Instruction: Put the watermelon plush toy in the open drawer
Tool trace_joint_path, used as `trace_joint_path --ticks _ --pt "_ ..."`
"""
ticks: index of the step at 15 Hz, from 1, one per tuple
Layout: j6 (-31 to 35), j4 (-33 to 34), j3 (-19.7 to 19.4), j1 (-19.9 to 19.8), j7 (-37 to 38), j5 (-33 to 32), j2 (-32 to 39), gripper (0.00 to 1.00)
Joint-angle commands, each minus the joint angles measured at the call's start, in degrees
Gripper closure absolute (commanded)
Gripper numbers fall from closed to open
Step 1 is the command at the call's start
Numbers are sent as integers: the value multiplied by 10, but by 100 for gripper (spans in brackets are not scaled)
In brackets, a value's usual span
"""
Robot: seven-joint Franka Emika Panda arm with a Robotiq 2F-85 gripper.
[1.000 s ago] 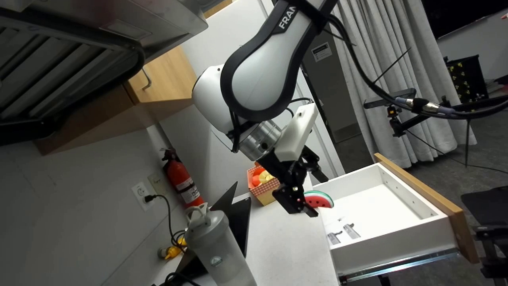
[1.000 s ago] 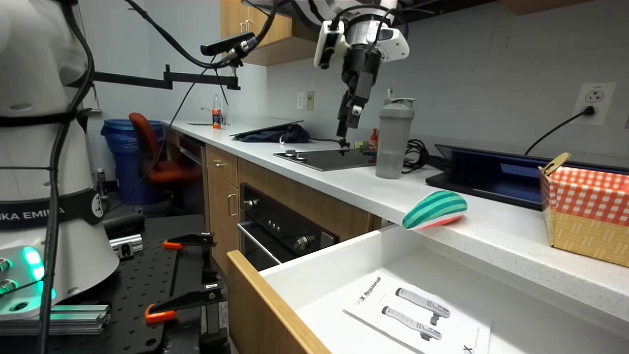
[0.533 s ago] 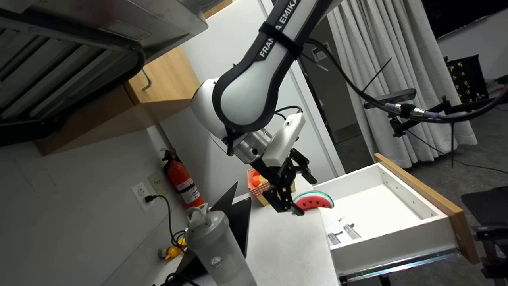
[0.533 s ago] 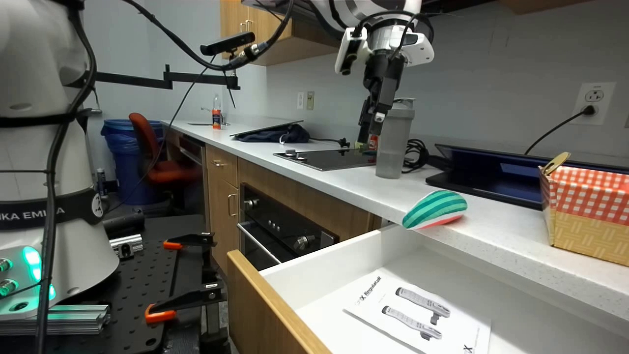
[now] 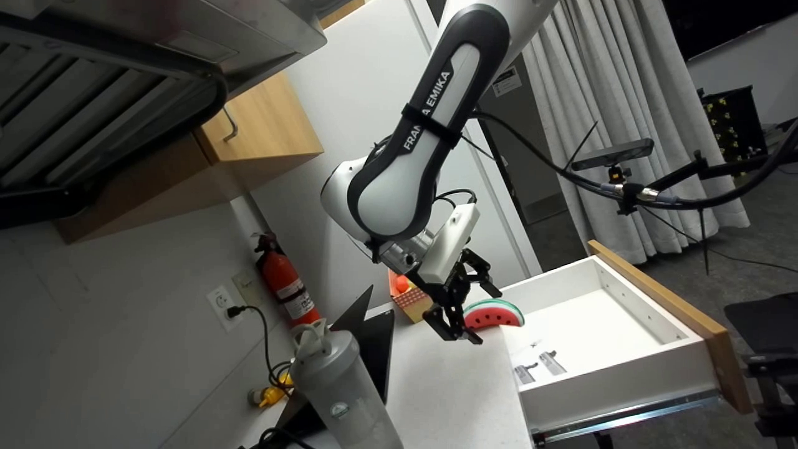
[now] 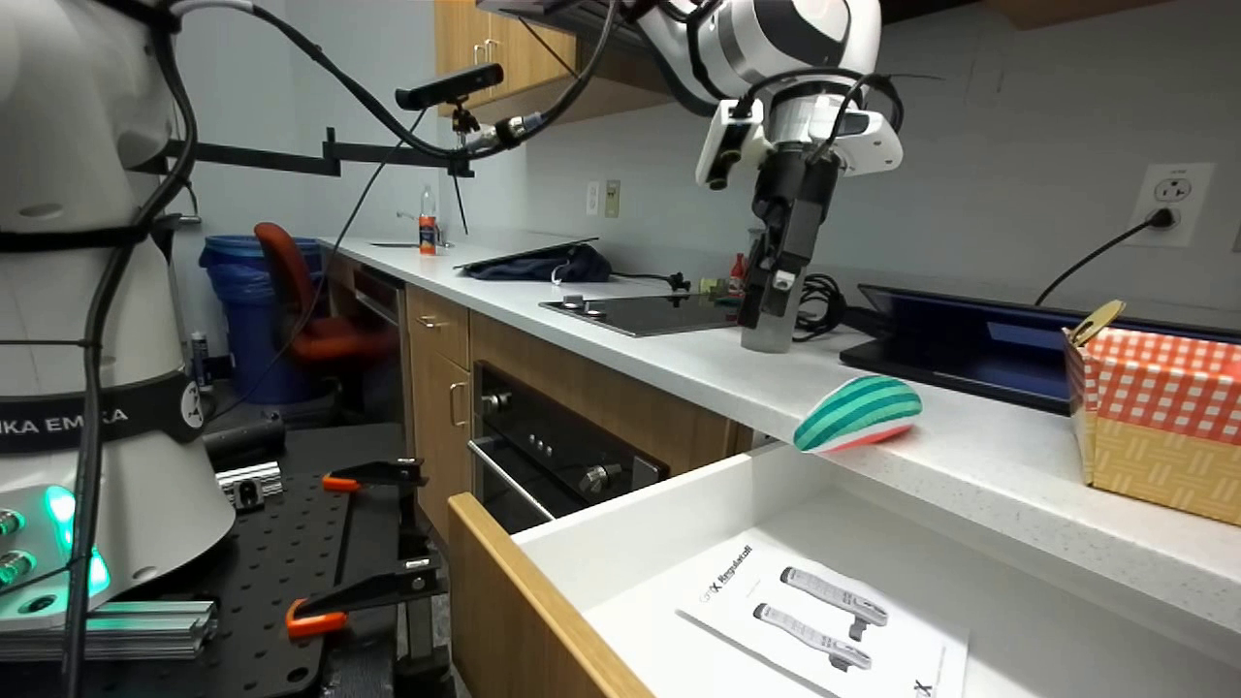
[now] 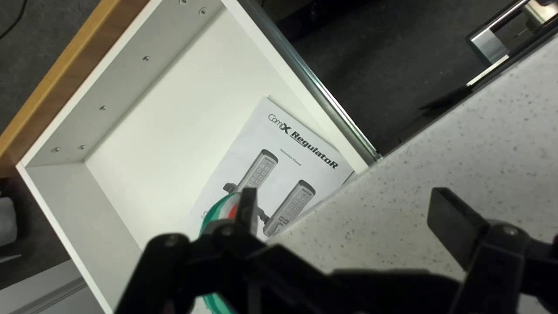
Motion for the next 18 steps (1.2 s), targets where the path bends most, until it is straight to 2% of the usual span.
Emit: trace_joint_path --ticks 1,2,3,4,9,13,14,18 --pt "2 48 -15 3 0 -12 37 0" --pt "2 57 -17 3 -2 -10 43 0" --pt "1 64 -19 3 -2 -9 47 9" --pt "2 69 -21 4 -3 -11 50 26" --pt "15 90 -28 1 -3 -9 62 66" --pt "67 87 -34 -7 -6 3 67 95" --pt "84 81 -35 -11 -10 8 65 99" --pt "140 53 -36 -21 -29 19 55 100"
